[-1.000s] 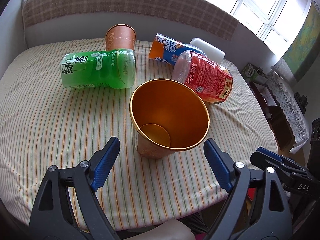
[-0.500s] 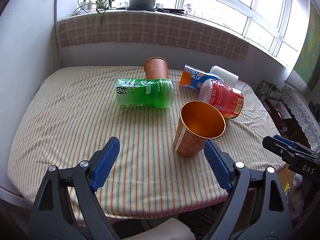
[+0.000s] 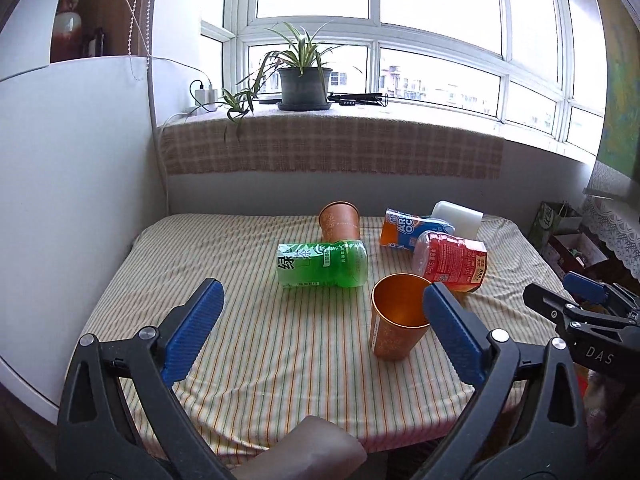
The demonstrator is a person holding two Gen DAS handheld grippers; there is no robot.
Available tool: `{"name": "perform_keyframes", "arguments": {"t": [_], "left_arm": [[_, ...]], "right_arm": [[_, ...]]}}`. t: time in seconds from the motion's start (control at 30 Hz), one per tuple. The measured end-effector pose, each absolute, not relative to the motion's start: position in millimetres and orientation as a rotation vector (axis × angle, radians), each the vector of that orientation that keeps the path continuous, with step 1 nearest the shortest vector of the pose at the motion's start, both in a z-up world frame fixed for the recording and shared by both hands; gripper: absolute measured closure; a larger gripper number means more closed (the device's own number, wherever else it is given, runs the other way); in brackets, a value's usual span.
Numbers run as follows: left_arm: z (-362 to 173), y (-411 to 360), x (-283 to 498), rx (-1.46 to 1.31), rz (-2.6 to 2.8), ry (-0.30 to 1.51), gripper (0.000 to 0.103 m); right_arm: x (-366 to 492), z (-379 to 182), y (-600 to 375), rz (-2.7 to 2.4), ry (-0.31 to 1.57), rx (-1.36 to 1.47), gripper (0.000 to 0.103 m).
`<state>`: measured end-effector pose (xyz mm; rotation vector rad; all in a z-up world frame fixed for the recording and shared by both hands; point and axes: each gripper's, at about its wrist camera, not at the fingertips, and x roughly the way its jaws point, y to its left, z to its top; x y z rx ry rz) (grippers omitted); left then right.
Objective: Flip cup upright
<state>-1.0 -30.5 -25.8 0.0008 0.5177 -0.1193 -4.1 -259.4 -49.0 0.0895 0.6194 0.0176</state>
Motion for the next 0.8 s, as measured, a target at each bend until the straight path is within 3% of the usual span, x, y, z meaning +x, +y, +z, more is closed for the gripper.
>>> {"name": "perform_keyframes", "arguments": {"t": [0.8], "left_arm": [[-24.4, -34.7, -2.7, 0.013, -0.111, 0.524, 0.000]], "right_arm": [[-1.6, -53.0, -257.3, -0.005, 0.614, 0.078, 0.022]]}}
